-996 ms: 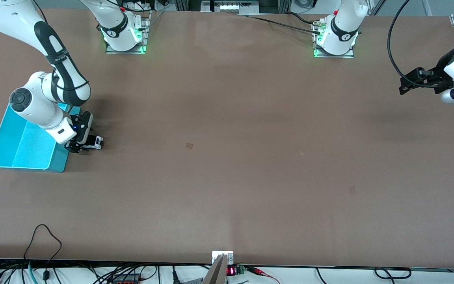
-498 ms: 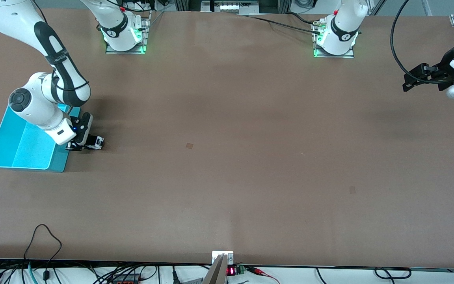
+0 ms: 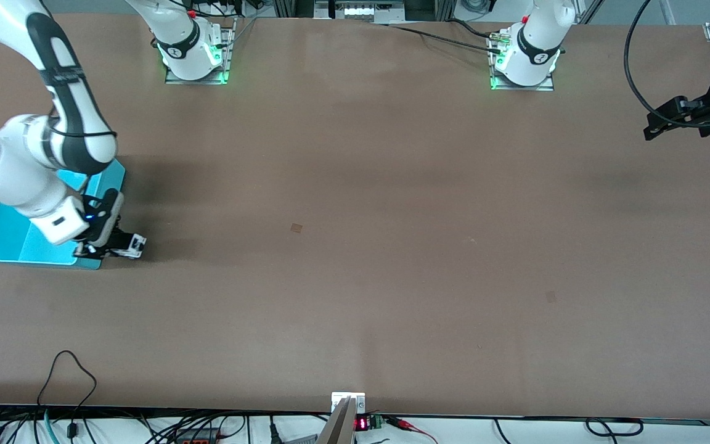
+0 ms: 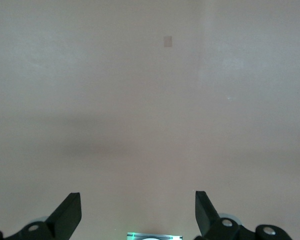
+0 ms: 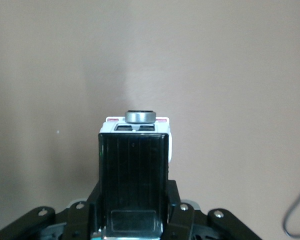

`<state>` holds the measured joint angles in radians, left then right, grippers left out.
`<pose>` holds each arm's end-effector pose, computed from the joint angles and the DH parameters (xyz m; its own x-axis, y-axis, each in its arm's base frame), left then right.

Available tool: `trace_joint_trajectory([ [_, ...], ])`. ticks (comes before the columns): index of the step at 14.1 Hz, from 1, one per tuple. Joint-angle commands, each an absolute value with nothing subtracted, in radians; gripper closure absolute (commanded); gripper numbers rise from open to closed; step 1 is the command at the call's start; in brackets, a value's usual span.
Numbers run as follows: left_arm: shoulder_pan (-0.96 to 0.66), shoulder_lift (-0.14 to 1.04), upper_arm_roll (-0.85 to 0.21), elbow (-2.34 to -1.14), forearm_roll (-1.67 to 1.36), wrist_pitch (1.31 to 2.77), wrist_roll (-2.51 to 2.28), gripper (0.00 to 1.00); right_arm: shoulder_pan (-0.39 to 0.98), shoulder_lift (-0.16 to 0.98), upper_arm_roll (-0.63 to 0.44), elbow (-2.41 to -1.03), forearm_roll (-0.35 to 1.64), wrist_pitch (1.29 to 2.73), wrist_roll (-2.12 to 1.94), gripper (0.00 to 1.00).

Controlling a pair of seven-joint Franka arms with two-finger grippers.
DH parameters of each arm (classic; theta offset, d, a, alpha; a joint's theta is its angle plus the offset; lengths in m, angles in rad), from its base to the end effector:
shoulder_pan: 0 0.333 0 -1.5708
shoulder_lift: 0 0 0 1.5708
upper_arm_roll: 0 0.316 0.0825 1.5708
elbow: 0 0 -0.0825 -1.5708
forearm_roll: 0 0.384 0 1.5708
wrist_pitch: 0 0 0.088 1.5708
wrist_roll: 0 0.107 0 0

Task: Wind and store white jeep toy
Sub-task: 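Lift the jeep and carry it over the turquoise bin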

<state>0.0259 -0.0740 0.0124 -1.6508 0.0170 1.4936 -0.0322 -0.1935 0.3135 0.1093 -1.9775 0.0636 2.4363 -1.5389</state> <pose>0.5217 0.0222 0.6205 0.9940 0.0715 -0.0825 0.0702 -0.9974 -0.0188 0.6191 -0.0551 0.3249 0.1618 0.9831 0.0859 0.9748 -0.1728 0.1410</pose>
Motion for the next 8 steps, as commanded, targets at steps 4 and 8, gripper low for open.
trace_joint_trajectory([
  [4,0.035,-0.094,0.017,-1.646,0.012,1.465,-0.034,0.0,-0.241,0.218,0.071,-1.927,0.06,2.185,-0.888,1.0],
  [8,0.035,-0.091,0.015,-1.647,0.012,1.473,-0.032,0.0,-0.244,0.215,-0.008,-1.93,-0.057,2.099,-0.493,1.0],
])
